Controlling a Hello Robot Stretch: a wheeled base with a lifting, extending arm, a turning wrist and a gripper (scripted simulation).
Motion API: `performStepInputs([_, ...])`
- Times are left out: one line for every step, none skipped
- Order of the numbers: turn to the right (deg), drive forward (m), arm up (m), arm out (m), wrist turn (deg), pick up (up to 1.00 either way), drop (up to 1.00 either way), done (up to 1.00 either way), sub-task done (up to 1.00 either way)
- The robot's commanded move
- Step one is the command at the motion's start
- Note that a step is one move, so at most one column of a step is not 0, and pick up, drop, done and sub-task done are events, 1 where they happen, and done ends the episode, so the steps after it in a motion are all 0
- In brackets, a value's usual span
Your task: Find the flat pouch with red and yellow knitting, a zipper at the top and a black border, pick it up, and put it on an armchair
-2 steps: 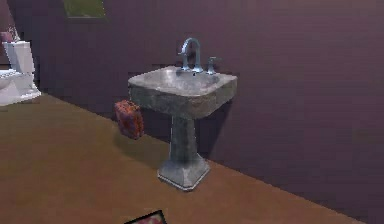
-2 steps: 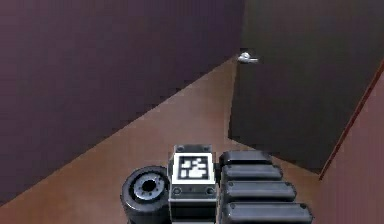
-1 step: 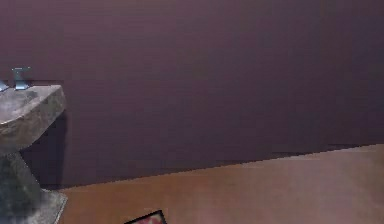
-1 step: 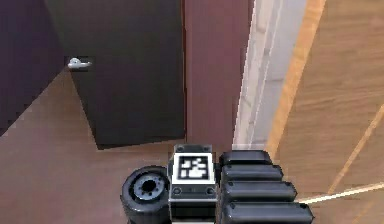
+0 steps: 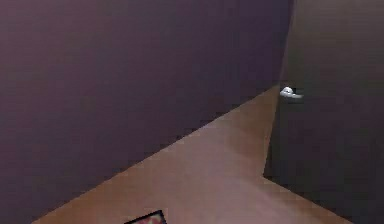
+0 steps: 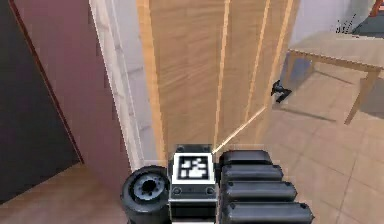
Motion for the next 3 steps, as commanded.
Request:
performStepInputs([0.0, 1.00, 0.00, 0.00, 0.0, 0.00, 0.00, 0.00, 0.00])
performStepInputs([0.0, 0.65, 0.00, 0.00, 0.0, 0.00, 0.00, 0.00, 0.00])
performStepInputs([42.0, 0.00, 0.00, 0.00, 0.0, 0.00, 0.00, 0.00, 0.00])
